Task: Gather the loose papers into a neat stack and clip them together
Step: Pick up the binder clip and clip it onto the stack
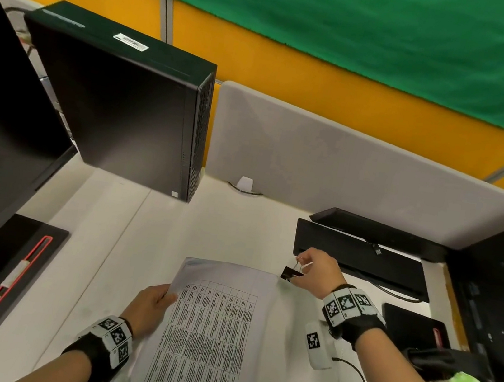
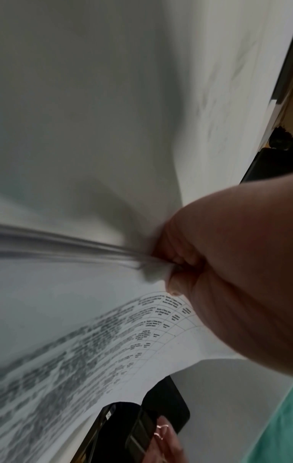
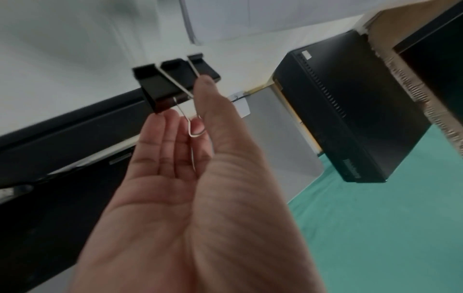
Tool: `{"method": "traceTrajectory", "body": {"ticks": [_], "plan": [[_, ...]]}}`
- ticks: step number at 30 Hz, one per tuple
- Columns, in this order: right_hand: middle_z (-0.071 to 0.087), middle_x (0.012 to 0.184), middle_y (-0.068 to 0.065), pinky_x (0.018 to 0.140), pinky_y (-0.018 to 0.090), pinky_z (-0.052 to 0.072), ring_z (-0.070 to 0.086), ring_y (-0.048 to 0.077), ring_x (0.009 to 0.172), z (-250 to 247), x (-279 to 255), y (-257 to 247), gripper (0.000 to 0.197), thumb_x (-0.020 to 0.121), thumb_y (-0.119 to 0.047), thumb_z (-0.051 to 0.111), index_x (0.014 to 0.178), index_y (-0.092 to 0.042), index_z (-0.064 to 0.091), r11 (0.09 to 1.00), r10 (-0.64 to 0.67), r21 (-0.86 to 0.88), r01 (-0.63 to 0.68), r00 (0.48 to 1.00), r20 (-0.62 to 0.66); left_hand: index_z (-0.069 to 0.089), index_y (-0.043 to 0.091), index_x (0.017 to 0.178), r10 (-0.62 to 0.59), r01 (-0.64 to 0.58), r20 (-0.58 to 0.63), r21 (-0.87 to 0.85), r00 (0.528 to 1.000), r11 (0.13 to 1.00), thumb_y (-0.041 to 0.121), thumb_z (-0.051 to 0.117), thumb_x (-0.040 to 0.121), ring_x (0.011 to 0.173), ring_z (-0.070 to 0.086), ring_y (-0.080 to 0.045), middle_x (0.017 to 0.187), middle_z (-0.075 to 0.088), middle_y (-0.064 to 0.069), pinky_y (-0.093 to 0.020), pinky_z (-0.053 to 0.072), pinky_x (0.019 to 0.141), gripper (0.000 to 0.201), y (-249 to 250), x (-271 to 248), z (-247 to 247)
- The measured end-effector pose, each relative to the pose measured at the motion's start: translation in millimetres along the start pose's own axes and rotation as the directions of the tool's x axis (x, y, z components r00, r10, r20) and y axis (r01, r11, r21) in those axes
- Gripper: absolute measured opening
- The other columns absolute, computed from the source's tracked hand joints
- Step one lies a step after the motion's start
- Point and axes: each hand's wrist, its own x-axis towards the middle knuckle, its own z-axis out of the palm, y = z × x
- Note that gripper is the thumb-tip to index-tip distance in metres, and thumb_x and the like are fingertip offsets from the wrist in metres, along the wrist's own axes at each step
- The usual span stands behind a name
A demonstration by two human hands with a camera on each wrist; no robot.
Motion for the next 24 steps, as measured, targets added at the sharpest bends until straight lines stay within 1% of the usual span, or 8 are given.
{"method": "traceTrajectory", "body": {"ticks": [1,5,9,12,15,18,20,24], "plan": [[0.061,0.102,0.001,0.075,0.019,0.048,0.061,0.015,0.091,0,0,-4,0.042,0.071,-0.019,0.080,0.106,-0.014,0.059,0.999,-0.032,0.018,0.032,0.999,-0.014,0.059,-0.001,0.081,0.005,-0.005,-0.006,0.001,1.000,1.000,0.026,0.044,0.097,0.064,0.054,-0.017,0.079,0.068,-0.020,-0.028,0.042,0.062,0.035,1,-1,0],[0.065,0.088,0.000,0.063,0.010,0.045,0.060,0.009,0.075,4,-2,-18,0.036,0.066,-0.019,0.083,0.092,-0.015,0.058,0.985,-0.143,0.100,0.144,0.990,-0.011,0.060,0.004,0.078,-0.010,0.010,0.007,0.000,1.000,1.000,0.025,0.043,0.097,0.061,0.053,-0.014,0.074,0.067,-0.009,-0.027,0.041,0.060,0.033,5,-1,-1],[0.063,0.079,-0.001,0.061,0.012,0.047,0.057,0.010,0.068,7,-1,-29,0.033,0.063,-0.019,0.085,0.079,-0.015,0.057,0.981,-0.192,0.037,0.191,0.981,0.020,0.058,0.013,0.073,-0.015,0.015,0.011,-0.007,1.000,1.000,0.024,0.043,0.097,0.063,0.055,-0.014,0.075,0.069,-0.010,-0.027,0.042,0.061,0.031,6,-2,-2],[0.069,0.082,0.003,0.063,0.017,0.052,0.059,0.011,0.068,6,3,-34,0.032,0.062,-0.021,0.087,0.070,-0.019,0.055,0.977,-0.211,0.005,0.211,0.975,0.072,0.060,0.010,0.075,-0.014,0.014,0.004,-0.014,1.000,1.000,0.025,0.043,0.097,0.064,0.056,-0.016,0.080,0.070,-0.016,-0.027,0.043,0.062,0.031,8,-3,-2],[0.067,0.074,-0.001,0.070,0.023,0.055,0.060,0.011,0.067,3,7,-37,0.031,0.061,-0.021,0.087,0.066,-0.015,0.057,0.968,-0.243,-0.034,0.249,0.963,0.115,0.054,0.016,0.067,0.013,-0.013,0.003,0.007,1.000,1.000,0.024,0.043,0.097,0.059,0.050,-0.013,0.066,0.062,-0.004,-0.025,0.039,0.058,0.033,10,-6,-1],[0.059,0.065,-0.008,0.065,0.017,0.047,0.055,0.006,0.063,0,13,-40,0.032,0.063,-0.020,0.086,0.064,-0.014,0.055,0.960,-0.256,-0.080,0.268,0.958,0.132,0.046,0.016,0.063,0.052,-0.052,-0.008,0.026,0.999,0.998,0.024,0.044,0.097,0.054,0.042,-0.009,0.059,0.052,0.003,-0.024,0.032,0.055,0.034,10,-8,-1],[0.057,0.063,-0.009,0.064,0.019,0.049,0.053,0.004,0.060,-1,16,-42,0.033,0.063,-0.019,0.086,0.062,-0.016,0.053,0.952,-0.262,-0.121,0.283,0.951,0.161,0.043,0.018,0.060,0.061,-0.060,-0.024,0.037,0.998,0.998,0.021,0.045,0.097,0.049,0.039,-0.005,0.054,0.048,0.005,-0.021,0.030,0.053,0.037,11,-10,0],[0.057,0.061,-0.009,0.063,0.022,0.051,0.056,0.011,0.062,0,21,-47,0.037,0.061,-0.018,0.087,0.056,-0.020,0.050,0.928,-0.284,-0.176,0.328,0.930,0.233,0.040,0.026,0.055,0.103,-0.102,-0.054,0.023,0.993,0.994,0.015,0.044,0.097,0.042,0.045,0.000,0.043,0.053,0.018,-0.012,0.030,0.046,0.044,21,-17,2]]}}
